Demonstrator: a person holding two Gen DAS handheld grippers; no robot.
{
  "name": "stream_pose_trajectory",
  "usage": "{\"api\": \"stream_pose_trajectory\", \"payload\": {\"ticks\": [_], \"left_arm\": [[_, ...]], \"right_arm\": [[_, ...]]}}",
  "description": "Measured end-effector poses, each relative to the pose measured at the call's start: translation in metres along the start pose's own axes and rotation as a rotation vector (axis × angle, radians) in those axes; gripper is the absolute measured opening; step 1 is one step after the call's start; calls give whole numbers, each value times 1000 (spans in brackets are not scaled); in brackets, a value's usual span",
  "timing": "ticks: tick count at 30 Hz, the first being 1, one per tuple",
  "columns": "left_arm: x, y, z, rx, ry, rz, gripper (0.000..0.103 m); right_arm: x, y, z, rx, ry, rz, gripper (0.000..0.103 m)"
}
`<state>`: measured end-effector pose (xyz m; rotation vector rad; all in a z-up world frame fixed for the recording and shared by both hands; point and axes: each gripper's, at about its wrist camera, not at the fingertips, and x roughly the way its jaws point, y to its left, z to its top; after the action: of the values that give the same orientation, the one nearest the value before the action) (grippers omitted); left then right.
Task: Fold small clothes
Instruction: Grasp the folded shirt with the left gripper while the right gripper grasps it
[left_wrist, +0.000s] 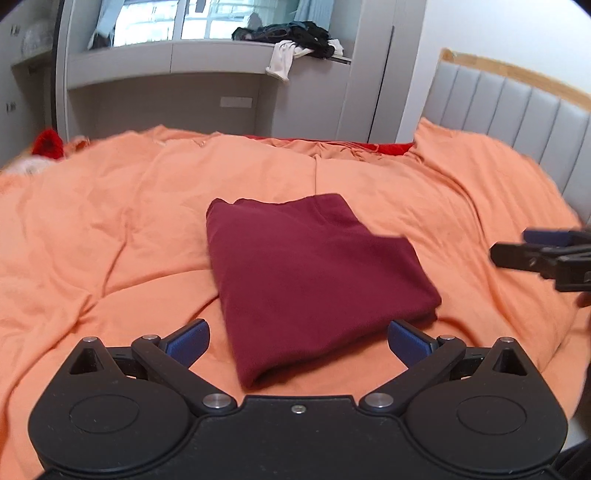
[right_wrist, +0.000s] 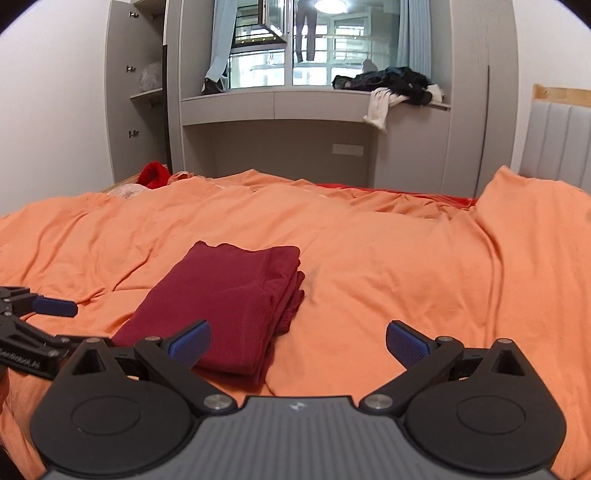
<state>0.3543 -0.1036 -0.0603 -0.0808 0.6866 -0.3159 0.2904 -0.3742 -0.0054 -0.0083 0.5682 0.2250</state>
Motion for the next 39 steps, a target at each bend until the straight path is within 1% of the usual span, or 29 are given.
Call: {"api": "stream_pose_trajectory", "payload": {"ticks": [2,4,6,8,9,10,12,13,15,17,20,23,27,30,31,32,33,34,35,36,37,38,39], "left_arm": [[12,19,12,-94,25,-54,102],[28,42,20,-201,52,-146,102],[48,65,23,-316,93,-210,102],[71,86,21,-423,161,-253,102],[82,96,18,-476,189,-289,102],[90,102,15,-515,213,-321,102],[105,110,9,-572,258,-369,102],[110,111,7,-588,273,-385,102],[119,116,0,-611,287,-385,102],[126,119,-4,-628,289,-392,102],[133,120,-8,-640,268,-432,102],[145,117,-9,-642,264,-471,102],[153,110,-3,-622,248,-524,102],[160,106,-5,-610,231,-535,101],[162,103,-5,-597,230,-521,95],[161,102,-5,-581,230,-501,86],[159,101,-4,-570,220,-486,82],[157,102,-4,-564,213,-484,72],[156,104,-4,-560,211,-481,58],[154,105,-4,-559,208,-480,53],[153,107,-4,-565,203,-492,47],[151,108,-4,-571,198,-503,42],[150,107,-2,-570,191,-507,41]], "right_arm": [[22,-7,14,42,41,58,103],[47,-17,24,101,75,136,103],[75,-31,31,195,123,204,103],[104,-48,31,303,174,280,103],[116,-56,28,354,191,304,103],[127,-64,24,408,206,337,103],[146,-79,13,510,227,439,103],[155,-84,8,557,241,485,103],[174,-93,0,623,279,554,103],[192,-100,-7,674,307,592,103],[212,-107,-10,721,304,632,103],[229,-105,-3,704,311,664,103],[251,-95,6,676,285,711,103],[267,-86,10,640,296,715,103],[270,-83,10,627,295,713,103],[270,-82,10,613,294,710,103],[267,-80,11,598,293,704,99],[263,-80,12,585,294,690,93],[261,-82,12,580,300,670,73],[260,-84,11,589,307,648,57],[259,-87,9,607,312,651,39],[258,-90,6,621,303,665,38],[255,-89,7,611,294,665,37]]}}
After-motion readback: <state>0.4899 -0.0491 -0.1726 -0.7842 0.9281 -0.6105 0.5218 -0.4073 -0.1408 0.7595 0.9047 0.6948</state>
